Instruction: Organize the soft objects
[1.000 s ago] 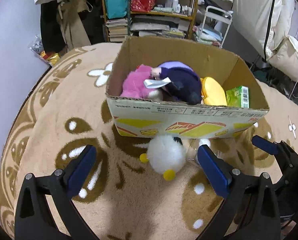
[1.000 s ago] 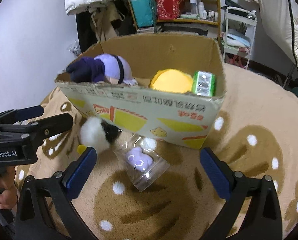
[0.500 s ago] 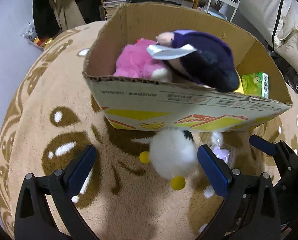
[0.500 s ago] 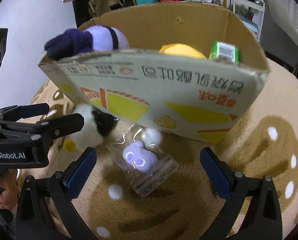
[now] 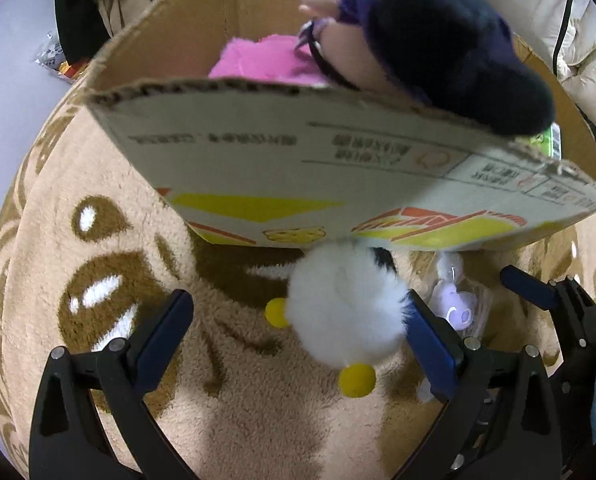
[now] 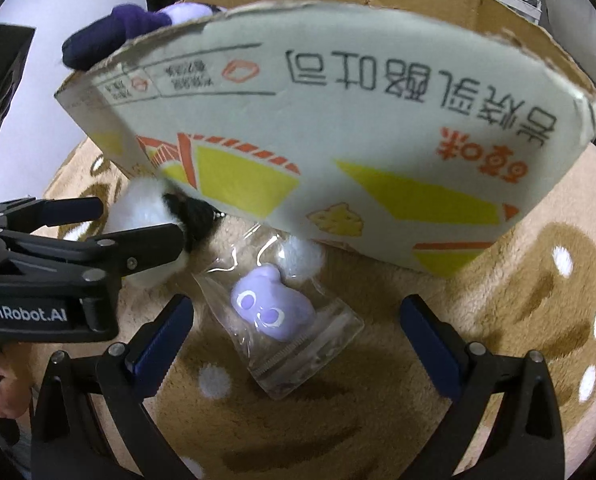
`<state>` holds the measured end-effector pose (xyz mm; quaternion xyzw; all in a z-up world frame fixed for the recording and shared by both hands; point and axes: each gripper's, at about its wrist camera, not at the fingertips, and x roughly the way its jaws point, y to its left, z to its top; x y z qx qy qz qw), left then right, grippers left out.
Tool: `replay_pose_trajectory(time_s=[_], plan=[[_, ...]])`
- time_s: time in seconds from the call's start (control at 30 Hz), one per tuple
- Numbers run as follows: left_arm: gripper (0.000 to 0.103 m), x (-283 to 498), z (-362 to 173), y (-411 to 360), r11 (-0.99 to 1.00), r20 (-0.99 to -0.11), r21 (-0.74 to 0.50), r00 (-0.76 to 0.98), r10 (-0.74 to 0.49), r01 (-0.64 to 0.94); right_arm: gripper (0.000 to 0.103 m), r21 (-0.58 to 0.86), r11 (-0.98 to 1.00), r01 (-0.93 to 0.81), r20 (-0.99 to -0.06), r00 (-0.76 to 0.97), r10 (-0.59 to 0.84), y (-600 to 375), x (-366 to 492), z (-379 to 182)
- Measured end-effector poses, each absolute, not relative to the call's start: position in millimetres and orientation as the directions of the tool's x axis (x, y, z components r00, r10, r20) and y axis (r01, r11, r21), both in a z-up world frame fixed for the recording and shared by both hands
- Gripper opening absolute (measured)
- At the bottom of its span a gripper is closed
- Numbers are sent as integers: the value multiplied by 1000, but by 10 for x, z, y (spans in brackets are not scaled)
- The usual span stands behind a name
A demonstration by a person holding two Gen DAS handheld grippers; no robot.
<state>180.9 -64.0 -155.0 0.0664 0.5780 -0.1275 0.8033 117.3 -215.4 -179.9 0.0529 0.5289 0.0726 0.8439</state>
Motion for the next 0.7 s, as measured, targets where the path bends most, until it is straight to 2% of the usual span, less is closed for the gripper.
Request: replay_pose_trajectory(time_s=[0.17,0.3,0.47,0.57,0.63,0.7], plan=[[100,1820,-1571,-701,958,-943,-27,310,-119,286,101,109,991,-77,-899,418,131,-2078,1193,-1807],[86,1862,-1606,-710,951,-946,-92,274,-177,295,94,107,992,-69,-900,417,126,-2069,1202,-1808],[80,1882,-1650,-700,953,-948,-98,264,-177,286,86,70,993,-100,-907,409,105,-2054,1178,-1815],[65,1869,-1655,-741,951,-948,-89,269,-173,296,83,83,992,-95,-906,408,115,-2067,1187,-1804],[48,1856,-1659,-765,950,-947,-76,278,-164,302,80,84,992,-95,-906,408,116,-2091,1152,-1783],[41,1819,-1663,-825,946,-942,-75,288,-170,314,78,91,992,-92,-905,407,121,-2095,1152,-1776]])
